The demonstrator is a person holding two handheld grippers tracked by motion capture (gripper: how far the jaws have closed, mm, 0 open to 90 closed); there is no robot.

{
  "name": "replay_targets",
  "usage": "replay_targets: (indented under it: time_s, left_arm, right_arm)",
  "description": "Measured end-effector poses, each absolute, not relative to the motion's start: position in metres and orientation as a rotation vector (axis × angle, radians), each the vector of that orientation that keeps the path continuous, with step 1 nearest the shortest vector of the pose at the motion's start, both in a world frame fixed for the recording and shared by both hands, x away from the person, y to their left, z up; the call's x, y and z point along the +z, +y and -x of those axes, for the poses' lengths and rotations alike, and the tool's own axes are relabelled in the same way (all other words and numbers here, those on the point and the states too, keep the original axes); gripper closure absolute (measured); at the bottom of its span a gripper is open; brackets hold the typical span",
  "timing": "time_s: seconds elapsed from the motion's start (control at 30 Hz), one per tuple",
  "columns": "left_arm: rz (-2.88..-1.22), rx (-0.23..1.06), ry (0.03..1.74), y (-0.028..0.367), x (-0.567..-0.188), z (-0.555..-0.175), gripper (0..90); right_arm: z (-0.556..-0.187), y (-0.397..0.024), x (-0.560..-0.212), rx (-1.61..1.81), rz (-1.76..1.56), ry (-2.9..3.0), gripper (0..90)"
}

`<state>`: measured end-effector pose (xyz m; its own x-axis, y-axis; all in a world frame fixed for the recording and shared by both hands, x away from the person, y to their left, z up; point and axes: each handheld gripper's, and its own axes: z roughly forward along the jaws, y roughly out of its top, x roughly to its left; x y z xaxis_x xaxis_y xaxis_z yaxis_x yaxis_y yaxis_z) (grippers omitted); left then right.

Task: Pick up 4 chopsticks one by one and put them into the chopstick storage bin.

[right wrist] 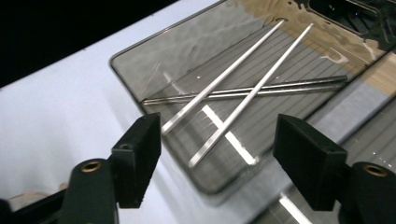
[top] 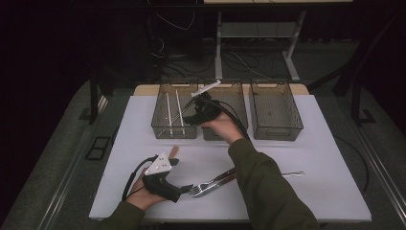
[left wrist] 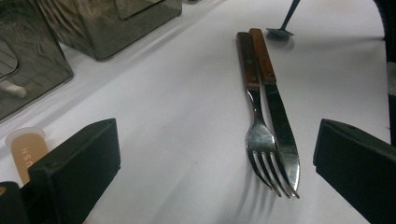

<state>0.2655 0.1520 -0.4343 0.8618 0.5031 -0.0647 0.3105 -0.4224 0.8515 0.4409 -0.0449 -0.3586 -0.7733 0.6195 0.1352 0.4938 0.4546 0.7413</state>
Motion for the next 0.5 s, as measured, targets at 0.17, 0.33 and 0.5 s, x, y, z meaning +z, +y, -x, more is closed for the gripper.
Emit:
replay_targets:
  time_s: [0.17, 0.33, 0.5]
  left_arm:
    - [-2.069, 0.256, 0.582, 0.153, -0.434, -0.267, 0.0]
    - [-2.063, 0.254, 0.593, 0.152, -0.436, -0.266, 0.0]
    - [-2.064, 0.250, 0.599, 0.152, -0.436, -0.267, 0.0]
  right_arm:
    - [-0.427, -0.065, -0.359, 1.228, -0.965, 2.531, 30.9]
    - [-0.416, -0.085, -0.359, 1.241, -0.952, 2.520, 29.4]
    - [-0.405, -0.104, -0.361, 1.232, -0.951, 2.519, 29.3]
